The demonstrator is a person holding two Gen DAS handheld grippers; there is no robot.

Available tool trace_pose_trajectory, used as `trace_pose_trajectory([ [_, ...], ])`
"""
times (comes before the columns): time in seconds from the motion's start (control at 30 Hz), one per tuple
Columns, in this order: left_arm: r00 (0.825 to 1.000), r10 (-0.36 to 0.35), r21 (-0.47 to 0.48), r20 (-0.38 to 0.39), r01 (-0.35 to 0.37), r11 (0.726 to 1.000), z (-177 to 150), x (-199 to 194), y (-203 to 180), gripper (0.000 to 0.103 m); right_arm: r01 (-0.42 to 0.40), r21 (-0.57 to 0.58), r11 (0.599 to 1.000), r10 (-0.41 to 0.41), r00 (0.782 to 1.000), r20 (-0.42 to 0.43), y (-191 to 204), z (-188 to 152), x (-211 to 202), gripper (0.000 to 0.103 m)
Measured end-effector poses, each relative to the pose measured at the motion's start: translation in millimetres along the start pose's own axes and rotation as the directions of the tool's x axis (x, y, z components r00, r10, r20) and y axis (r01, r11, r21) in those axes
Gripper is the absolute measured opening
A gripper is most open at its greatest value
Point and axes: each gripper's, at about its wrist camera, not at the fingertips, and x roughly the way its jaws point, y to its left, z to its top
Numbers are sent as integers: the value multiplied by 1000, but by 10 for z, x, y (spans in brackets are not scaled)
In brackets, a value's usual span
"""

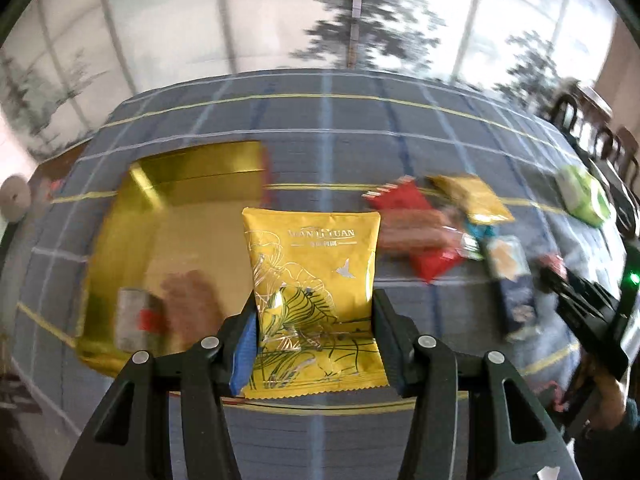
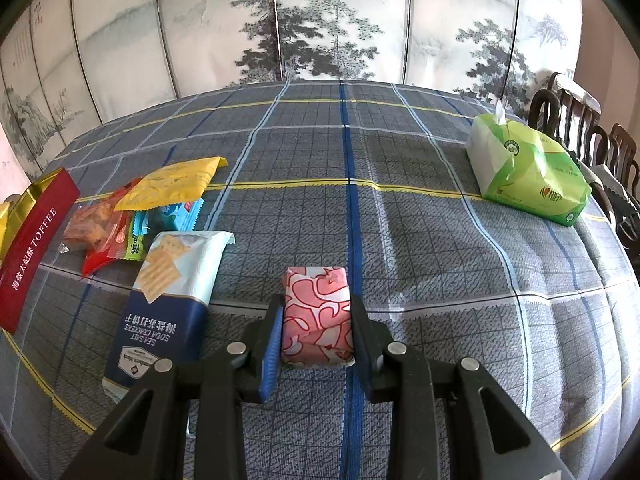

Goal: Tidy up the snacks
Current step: 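Carry the yellow packet into the gold tin with the left tool and release it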

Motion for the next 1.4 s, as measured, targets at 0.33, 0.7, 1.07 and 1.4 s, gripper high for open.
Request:
trace_pose_trajectory([
  [0.33, 992, 119, -121, -37, -123, 985, -49, 120, 816, 48, 7, -5, 1000, -7, 1000, 0, -8, 8, -7, 31],
  [0.7, 981, 165, -148, -99, -178, 973, -143, 310, 1170, 48, 25, -19, 1000, -25, 1000, -2, 4, 3, -23, 32],
  [1.07, 977, 181, -125, -116, -195, 973, -189, 397, 1272, 48, 27, -19, 999, -27, 1000, -2, 12, 5, -21, 32],
  [1.4, 975, 191, -101, -115, -203, 974, -195, 404, 1251, 52, 30, -21, 999, -30, 1000, -2, 22, 4, -27, 32],
])
